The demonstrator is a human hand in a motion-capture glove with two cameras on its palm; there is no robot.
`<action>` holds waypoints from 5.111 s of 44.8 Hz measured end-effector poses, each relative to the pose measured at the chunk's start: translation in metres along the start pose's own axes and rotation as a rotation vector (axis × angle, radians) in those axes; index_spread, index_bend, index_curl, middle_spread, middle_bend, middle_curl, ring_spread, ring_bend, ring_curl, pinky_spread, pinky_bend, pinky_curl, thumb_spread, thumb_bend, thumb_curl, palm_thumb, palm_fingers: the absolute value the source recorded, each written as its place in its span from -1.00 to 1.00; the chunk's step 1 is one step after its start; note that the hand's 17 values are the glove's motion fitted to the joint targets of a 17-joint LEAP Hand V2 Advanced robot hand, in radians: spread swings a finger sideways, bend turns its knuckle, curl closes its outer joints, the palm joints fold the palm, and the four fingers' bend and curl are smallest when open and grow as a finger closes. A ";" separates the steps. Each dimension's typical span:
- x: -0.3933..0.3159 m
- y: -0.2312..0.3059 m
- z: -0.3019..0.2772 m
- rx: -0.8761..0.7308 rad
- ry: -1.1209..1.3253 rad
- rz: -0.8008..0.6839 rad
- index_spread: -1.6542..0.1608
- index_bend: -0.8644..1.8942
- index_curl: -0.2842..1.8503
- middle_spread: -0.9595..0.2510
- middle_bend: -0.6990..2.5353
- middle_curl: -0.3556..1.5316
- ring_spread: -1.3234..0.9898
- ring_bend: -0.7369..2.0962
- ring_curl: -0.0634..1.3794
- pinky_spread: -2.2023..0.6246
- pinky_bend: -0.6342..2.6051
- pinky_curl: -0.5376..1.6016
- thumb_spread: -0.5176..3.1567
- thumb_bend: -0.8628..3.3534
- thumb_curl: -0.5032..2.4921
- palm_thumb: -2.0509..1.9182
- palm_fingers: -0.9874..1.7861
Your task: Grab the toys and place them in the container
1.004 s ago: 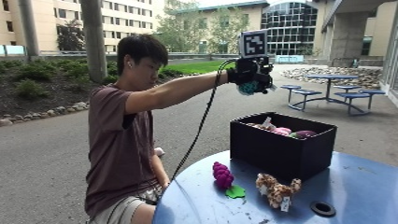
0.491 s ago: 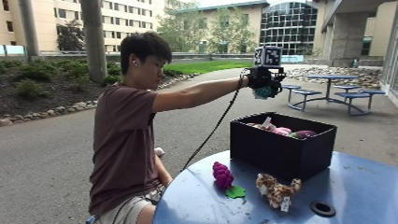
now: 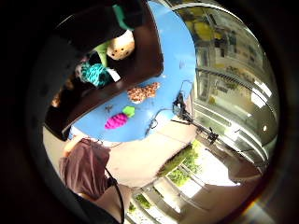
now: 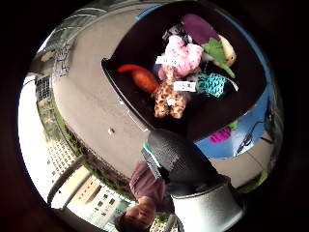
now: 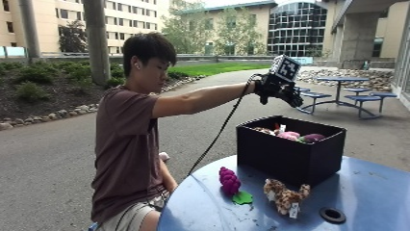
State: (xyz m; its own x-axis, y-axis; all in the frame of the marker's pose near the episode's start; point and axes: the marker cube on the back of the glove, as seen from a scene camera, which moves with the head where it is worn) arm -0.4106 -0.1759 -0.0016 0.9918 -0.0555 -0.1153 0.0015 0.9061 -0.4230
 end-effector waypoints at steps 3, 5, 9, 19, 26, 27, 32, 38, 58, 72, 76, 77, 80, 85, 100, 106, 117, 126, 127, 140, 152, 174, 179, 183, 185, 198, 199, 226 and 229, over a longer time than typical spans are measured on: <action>0.025 0.012 0.004 0.006 0.165 -0.215 0.65 -0.35 -0.33 0.55 -0.42 -0.10 0.07 0.00 -0.39 0.53 0.14 -0.09 -0.11 -0.62 -0.32 0.01 -0.62; 0.037 0.016 0.002 0.011 0.192 -0.223 0.65 -0.35 -0.35 0.57 -0.44 -0.12 0.08 -0.04 -0.41 0.54 0.11 -0.11 -0.10 -0.62 -0.33 0.01 -0.61; 0.062 0.023 -0.002 0.023 0.194 -0.197 0.65 -0.36 -0.40 0.59 -0.47 -0.14 0.10 -0.08 -0.45 0.55 0.06 -0.14 -0.10 -0.62 -0.35 0.01 -0.57; 0.140 0.032 -0.011 0.045 0.096 -0.081 0.65 -0.35 -0.50 0.61 -0.48 -0.20 0.13 -0.15 -0.49 0.57 -0.01 -0.17 -0.09 -0.61 -0.40 0.01 -0.52; 0.218 0.033 0.001 0.048 0.129 -0.090 0.65 -0.35 -0.54 0.61 -0.48 -0.23 0.13 -0.17 -0.49 0.57 -0.03 -0.19 -0.08 -0.61 -0.42 0.02 -0.49; 0.228 0.032 0.003 0.047 0.124 -0.086 0.65 -0.35 -0.55 0.60 -0.48 -0.23 0.13 -0.17 -0.49 0.57 -0.03 -0.19 -0.08 -0.61 -0.42 0.02 -0.49; 0.261 0.020 0.014 0.038 0.045 0.005 0.64 -0.34 -0.57 0.60 -0.48 -0.25 0.13 -0.18 -0.49 0.57 -0.05 -0.19 -0.07 -0.61 -0.43 0.02 -0.47; 0.295 0.001 0.043 0.033 0.055 0.006 0.63 -0.33 -0.58 0.59 -0.47 -0.26 0.13 -0.19 -0.49 0.57 -0.06 -0.19 -0.07 -0.60 -0.44 0.03 -0.46; 0.299 -0.116 0.277 0.186 -0.162 -0.224 0.57 0.02 -0.46 0.58 -0.51 -0.38 0.09 -0.17 -0.53 0.48 -0.05 -0.22 0.07 -0.47 -0.38 0.27 0.07; 0.294 -0.105 0.272 0.235 -0.190 -0.172 0.77 0.39 -0.22 0.41 0.02 -0.06 -0.09 0.27 -0.18 0.31 -0.11 -0.16 0.06 -0.38 -0.26 0.46 0.82; 0.297 -0.096 0.258 0.233 -0.189 -0.160 0.81 0.43 -0.18 0.44 0.11 -0.01 -0.09 0.37 -0.10 0.28 -0.11 -0.14 0.01 -0.39 -0.21 0.47 0.74; 0.298 -0.092 0.252 0.237 -0.192 -0.154 0.82 0.45 -0.18 0.45 0.12 0.00 -0.08 0.40 -0.09 0.28 -0.11 -0.13 -0.01 -0.40 -0.20 0.46 0.72; 0.300 -0.081 0.230 0.253 -0.200 -0.132 0.79 0.47 -0.15 0.40 0.21 0.04 -0.08 0.42 -0.05 0.28 -0.12 -0.12 -0.08 -0.43 -0.18 0.42 0.63; 0.302 -0.058 0.186 0.300 -0.180 -0.123 0.75 0.52 -0.10 0.36 0.19 0.07 -0.11 0.40 -0.01 0.24 -0.03 -0.06 -0.20 -0.52 -0.16 0.33 0.39; 0.288 0.030 0.004 0.526 -0.188 -0.124 0.70 0.57 0.02 0.31 0.24 0.18 -0.16 0.52 0.10 0.17 0.07 0.12 -0.31 -0.59 -0.11 0.28 0.21; 0.266 0.051 -0.040 0.587 -0.183 -0.126 0.69 0.60 0.05 0.30 0.26 0.21 -0.16 0.55 0.13 0.16 0.09 0.17 -0.33 -0.59 -0.10 0.29 0.16; 0.160 0.046 -0.072 0.605 -0.152 -0.107 0.68 0.62 0.11 0.29 0.29 0.25 -0.15 0.60 0.17 0.15 0.11 0.26 -0.35 -0.60 -0.07 0.29 0.11; 0.051 0.032 -0.061 0.572 -0.148 -0.417 0.68 0.63 0.14 0.30 0.31 0.28 -0.15 0.62 0.18 0.14 0.11 0.33 -0.36 -0.60 -0.05 0.29 0.08; 0.039 0.031 -0.060 0.570 -0.145 -0.426 0.68 0.64 0.14 0.30 0.31 0.28 -0.15 0.63 0.18 0.14 0.11 0.34 -0.36 -0.60 -0.05 0.29 0.08; -0.032 0.016 -0.031 0.453 0.009 -0.388 0.67 0.54 0.15 0.26 0.26 0.27 -0.14 0.64 0.17 0.16 0.13 0.39 -0.32 -0.61 -0.05 0.28 -0.09; -0.071 0.011 -0.013 0.274 0.039 -0.395 0.58 -0.17 -0.17 0.48 -0.33 -0.08 0.07 0.07 -0.15 0.41 0.12 0.27 -0.17 -0.64 -0.25 0.00 -0.79; 0.082 0.027 -0.023 0.326 0.126 -0.339 0.54 -0.32 -0.45 0.59 -0.52 -0.30 0.18 -0.29 -0.42 0.59 -0.12 0.03 -0.11 -0.62 -0.42 -0.01 -0.52; 0.068 0.031 -0.027 0.334 0.033 -0.208 0.54 -0.32 -0.48 0.59 -0.51 -0.33 0.18 -0.30 -0.43 0.60 -0.12 0.00 -0.11 -0.62 -0.44 -0.01 -0.51; 0.090 0.044 -0.027 0.335 -0.004 -0.198 0.54 -0.32 -0.50 0.59 -0.51 -0.35 0.18 -0.31 -0.43 0.60 -0.12 -0.01 -0.10 -0.62 -0.45 -0.01 -0.50; 0.108 0.053 -0.026 0.337 -0.010 -0.252 0.54 -0.32 -0.51 0.59 -0.51 -0.36 0.18 -0.31 -0.43 0.60 -0.13 -0.02 -0.10 -0.62 -0.45 0.00 -0.49; 0.217 0.082 0.002 0.332 -0.032 0.003 0.55 -0.31 -0.55 0.58 -0.50 -0.39 0.17 -0.31 -0.42 0.60 -0.13 -0.06 -0.10 -0.62 -0.48 0.00 -0.46; 0.224 0.082 0.007 0.327 -0.029 0.023 0.55 -0.31 -0.55 0.58 -0.50 -0.39 0.17 -0.31 -0.42 0.60 -0.13 -0.06 -0.10 -0.62 -0.48 0.00 -0.46; 0.237 0.049 0.341 0.079 0.060 -0.447 0.57 -0.15 -0.52 0.54 -0.42 -0.37 0.08 -0.15 -0.35 0.52 -0.16 -0.14 0.03 -0.53 -0.46 0.15 0.04; 0.232 0.046 0.343 0.221 0.021 -0.471 0.59 -0.15 -0.54 0.51 -0.41 -0.36 0.01 -0.12 -0.41 0.44 -0.17 -0.19 0.08 -0.49 -0.44 0.20 0.19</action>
State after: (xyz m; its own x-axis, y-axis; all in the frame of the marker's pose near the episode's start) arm -0.1361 -0.0033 0.2608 0.8740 -0.4854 0.0227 0.4767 0.8474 -0.2340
